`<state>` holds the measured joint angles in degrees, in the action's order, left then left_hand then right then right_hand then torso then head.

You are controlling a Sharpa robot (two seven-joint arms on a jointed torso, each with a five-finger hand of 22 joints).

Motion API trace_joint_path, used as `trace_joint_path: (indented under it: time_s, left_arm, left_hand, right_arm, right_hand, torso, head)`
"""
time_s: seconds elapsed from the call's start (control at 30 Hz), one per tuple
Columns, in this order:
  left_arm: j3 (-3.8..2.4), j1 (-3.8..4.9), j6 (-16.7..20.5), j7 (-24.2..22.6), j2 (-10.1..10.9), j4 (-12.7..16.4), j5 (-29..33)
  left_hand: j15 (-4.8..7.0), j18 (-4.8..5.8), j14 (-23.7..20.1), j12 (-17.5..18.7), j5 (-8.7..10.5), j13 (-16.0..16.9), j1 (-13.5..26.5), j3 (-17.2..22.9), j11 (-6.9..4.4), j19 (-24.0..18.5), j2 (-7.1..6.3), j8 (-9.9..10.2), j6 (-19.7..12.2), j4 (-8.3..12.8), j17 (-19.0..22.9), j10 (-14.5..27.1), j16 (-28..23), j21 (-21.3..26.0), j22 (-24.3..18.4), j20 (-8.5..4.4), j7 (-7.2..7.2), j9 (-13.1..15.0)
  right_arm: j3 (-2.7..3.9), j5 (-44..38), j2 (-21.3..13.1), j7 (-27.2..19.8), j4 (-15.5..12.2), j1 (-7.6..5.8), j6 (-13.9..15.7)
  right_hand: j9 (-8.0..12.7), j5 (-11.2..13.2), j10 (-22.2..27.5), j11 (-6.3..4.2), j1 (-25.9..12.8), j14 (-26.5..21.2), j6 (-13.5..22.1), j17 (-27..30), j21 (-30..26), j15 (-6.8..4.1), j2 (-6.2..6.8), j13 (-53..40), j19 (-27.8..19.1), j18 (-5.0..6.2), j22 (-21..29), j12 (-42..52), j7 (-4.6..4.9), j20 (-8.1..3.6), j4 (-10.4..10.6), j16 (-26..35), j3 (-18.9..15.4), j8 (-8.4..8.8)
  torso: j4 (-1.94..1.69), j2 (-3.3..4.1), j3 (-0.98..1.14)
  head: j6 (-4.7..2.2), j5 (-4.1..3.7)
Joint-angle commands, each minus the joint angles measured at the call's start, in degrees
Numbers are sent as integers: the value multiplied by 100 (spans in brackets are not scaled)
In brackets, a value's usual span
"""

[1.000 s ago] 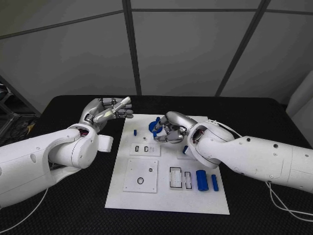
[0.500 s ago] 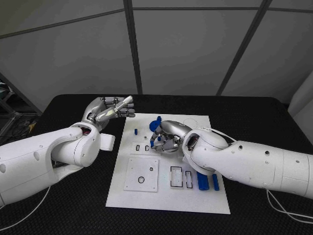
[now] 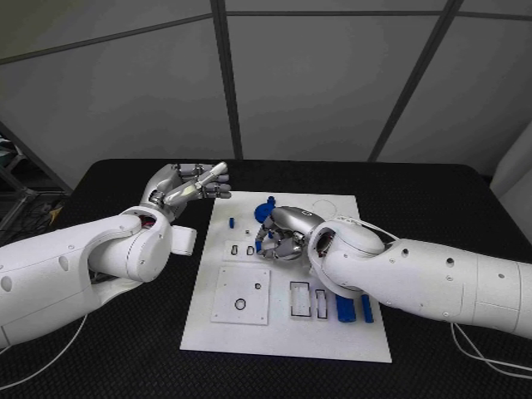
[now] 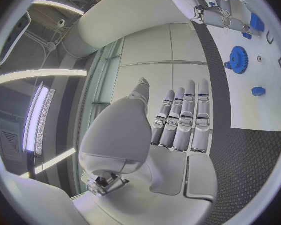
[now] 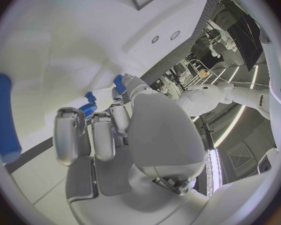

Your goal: Assemble the parts on the task board

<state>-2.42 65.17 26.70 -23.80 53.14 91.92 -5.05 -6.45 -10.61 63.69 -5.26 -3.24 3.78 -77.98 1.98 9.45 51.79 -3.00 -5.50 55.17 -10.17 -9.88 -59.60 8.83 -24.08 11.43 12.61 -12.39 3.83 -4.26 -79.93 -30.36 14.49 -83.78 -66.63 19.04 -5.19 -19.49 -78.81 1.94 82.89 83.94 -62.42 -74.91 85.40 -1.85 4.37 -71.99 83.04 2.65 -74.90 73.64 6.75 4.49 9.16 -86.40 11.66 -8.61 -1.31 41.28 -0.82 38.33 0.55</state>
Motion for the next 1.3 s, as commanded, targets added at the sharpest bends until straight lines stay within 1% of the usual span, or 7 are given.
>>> trace_joint_path:
  time_s: [0.03, 0.17, 0.37, 0.47, 0.77, 1.1, 1.3]
  left_arm:
    - [-5, 8, -82, -14, -7, 3, -16]
    - [-5, 8, -83, -13, -7, 1, -16]
    - [-5, 8, -84, -11, -5, 1, -16]
    - [-5, 8, -86, -9, -5, 2, -16]
    - [-5, 8, -86, -2, -1, 2, -16]
    - [-5, 8, -81, -4, -2, 3, -16]
    - [-5, 8, -73, -5, 0, 3, -16]
  left_hand:
    - [-35, 26, -9, 36, 17, -5, 1, 6, 21, -11, 29, 27, 10, 25, -5, -3, -20, -32, 8, 21, -25, -5]
    - [-35, 26, -9, 36, 17, -5, 1, 6, 21, -11, 29, 27, 10, 25, -5, -3, -20, -32, 8, 21, -25, -5]
    - [-35, 26, -9, 36, 17, -5, 1, 6, 21, -11, 29, 27, 10, 25, -5, -3, -20, -32, 8, 21, -25, -5]
    - [-35, 26, -9, 36, 17, -5, 1, 6, 21, -11, 29, 27, 10, 25, -5, -3, -20, -32, 8, 21, -25, -5]
    - [-35, 26, -9, 36, 17, -5, 1, 6, 21, -11, 29, 27, 10, 25, -5, -3, -20, -32, 8, 21, -25, -5]
    - [-35, 26, -9, 36, 17, -5, 1, 6, 21, -11, 29, 27, 10, 25, -5, -3, -20, -32, 8, 21, -25, -5]
    - [-37, 26, -11, 43, 17, -4, 1, -3, 22, -17, 27, 34, 11, 33, -9, -4, -32, -33, 8, 23, -26, -4]
  right_arm:
    - [-7, -130, 28, 64, 12, -2, -93]
    - [-50, -135, 36, 81, 12, 5, -117]
    - [-77, -142, 38, 109, 14, 8, -181]
    - [-82, -158, 37, 126, 17, 9, -224]
    - [-86, -180, 27, 152, 10, 9, -308]
    - [-87, -183, 28, 151, 7, 9, -290]
    - [-87, -184, 21, 159, 12, 9, -240]
  right_hand:
    - [-88, 14, 1, -38, -38, 450, -71, -781, 17, -36, -11, 10, 1, -48, -616, -34, -49, -14, 31, -5, -8, -45]
    - [-88, 14, 1, -38, -38, 450, -70, -781, 17, -36, -11, 10, 1, -48, -616, -34, -49, -14, 31, -4, -8, -45]
    - [-87, 19, 6, -38, -42, 449, -64, -777, 15, -36, -4, 16, -2, -47, -612, -41, -49, -14, 29, -3, -8, -42]
    - [-85, 24, 20, -37, -45, 449, -49, -775, 12, -36, 12, 34, -7, -45, -607, -60, -46, -14, 22, -1, -7, -34]
    - [-55, 44, 123, 14, -155, 445, 116, -762, -6, -1, 136, 142, -32, -39, -578, -183, 20, 6, 38, 9, -27, 46]
    - [-13, 70, 239, 99, -279, 438, 363, -737, -31, 69, 250, 259, -63, -31, -541, -308, 118, 64, 80, 25, -46, 154]
    - [-3, 77, 306, 127, -335, 434, 453, -720, -45, 95, 288, 333, -81, -25, -519, -383, 147, 91, 109, 36, -56, 180]
  torso:
    - [-5, 2, -1]
    - [-6, 1, 0]
    - [-1, 0, -3]
    - [2, 0, -1]
    - [-2, -5, -1]
    - [-1, -4, -1]
    - [-2, -2, -1]
  head:
    - [18, 4]
    - [32, 10]
    - [40, 12]
    - [48, 11]
    - [64, 13]
    - [60, 17]
    - [90, 13]
